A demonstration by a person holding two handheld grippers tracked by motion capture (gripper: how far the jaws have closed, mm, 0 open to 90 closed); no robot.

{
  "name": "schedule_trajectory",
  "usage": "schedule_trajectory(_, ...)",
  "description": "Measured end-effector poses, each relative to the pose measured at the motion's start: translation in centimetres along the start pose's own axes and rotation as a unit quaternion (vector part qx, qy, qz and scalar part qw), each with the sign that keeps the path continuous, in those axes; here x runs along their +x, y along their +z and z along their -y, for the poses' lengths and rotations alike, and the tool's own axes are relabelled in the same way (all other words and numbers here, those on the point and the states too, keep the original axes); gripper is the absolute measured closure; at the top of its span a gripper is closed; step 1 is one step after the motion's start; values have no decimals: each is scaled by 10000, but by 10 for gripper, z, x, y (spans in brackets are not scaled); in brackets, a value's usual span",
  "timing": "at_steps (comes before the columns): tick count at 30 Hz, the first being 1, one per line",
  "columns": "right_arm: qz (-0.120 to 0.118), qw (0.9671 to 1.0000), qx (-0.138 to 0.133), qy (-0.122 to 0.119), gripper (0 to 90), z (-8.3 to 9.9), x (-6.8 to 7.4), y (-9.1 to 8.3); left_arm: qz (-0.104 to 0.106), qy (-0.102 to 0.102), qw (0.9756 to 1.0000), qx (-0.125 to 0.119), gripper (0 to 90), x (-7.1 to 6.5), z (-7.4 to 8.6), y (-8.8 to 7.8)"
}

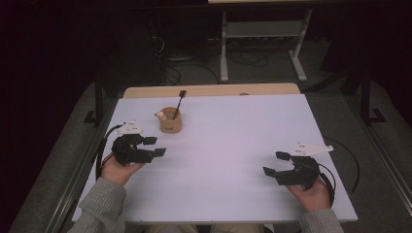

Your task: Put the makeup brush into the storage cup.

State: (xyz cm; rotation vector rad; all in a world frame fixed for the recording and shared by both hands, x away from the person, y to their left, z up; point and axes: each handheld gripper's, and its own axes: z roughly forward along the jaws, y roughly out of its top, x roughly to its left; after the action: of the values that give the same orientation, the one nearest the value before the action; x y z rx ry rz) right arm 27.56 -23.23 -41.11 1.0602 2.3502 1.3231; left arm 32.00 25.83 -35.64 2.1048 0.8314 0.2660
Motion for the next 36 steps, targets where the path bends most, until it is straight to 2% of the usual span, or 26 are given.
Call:
schedule_trajectory(5, 0, 10000, 19, -53, 218, 0, 1, 1, 33, -80, 9997, -237, 388, -7, 8, -3)
schedule_trajectory(11, -14, 10000, 32, -70, 214, 0, 2, 2, -4, -35, 9999, -157, 380, -15, 17, -3)
schedule_trajectory(16, -19, 10000, 34, -61, 210, 0, 3, 2, -69, -43, 9997, -230, 367, -21, 24, -5)
schedule_trajectory(17, -18, 10000, 32, -39, 209, 0, 4, 2, -117, 22, 9997, -210, 357, -21, 25, -6)
schedule_trajectory(21, -6, 10000, 18, -76, 208, 0, 6, 1, -116, -25, 9996, -239, 335, -26, 35, -5)
schedule_trajectory(25, 1, 10000, 2, -97, 207, 0, 7, 1, -145, 45, 9997, -186, 319, -31, 41, -4)
schedule_trajectory(26, 6, 10000, 0, -78, 207, 0, 8, 1, -139, 119, 9997, -183, 314, -31, 41, -4)
schedule_trajectory(27, 9, 10000, -5, -90, 206, 0, 8, 1, -134, 74, 9996, -224, 309, -33, 41, -5)
schedule_trajectory(29, 10, 9999, 26, -122, 206, -1, 9, 0, -174, 156, 9994, -249, 300, -35, 43, -5)
schedule_trajectory(31, 7, 9999, 3, -152, 206, -1, 8, 0, -177, 139, 9993, -312, 291, -36, 45, -4)
schedule_trajectory(34, -10, 9999, 14, -114, 206, -1, 9, 1, -132, -3, 9995, -302, 278, -33, 49, -3)
schedule_trajectory(36, -26, 9999, 32, -98, 206, -1, 10, 2, -132, 0, 9995, -270, 275, -32, 52, -2)
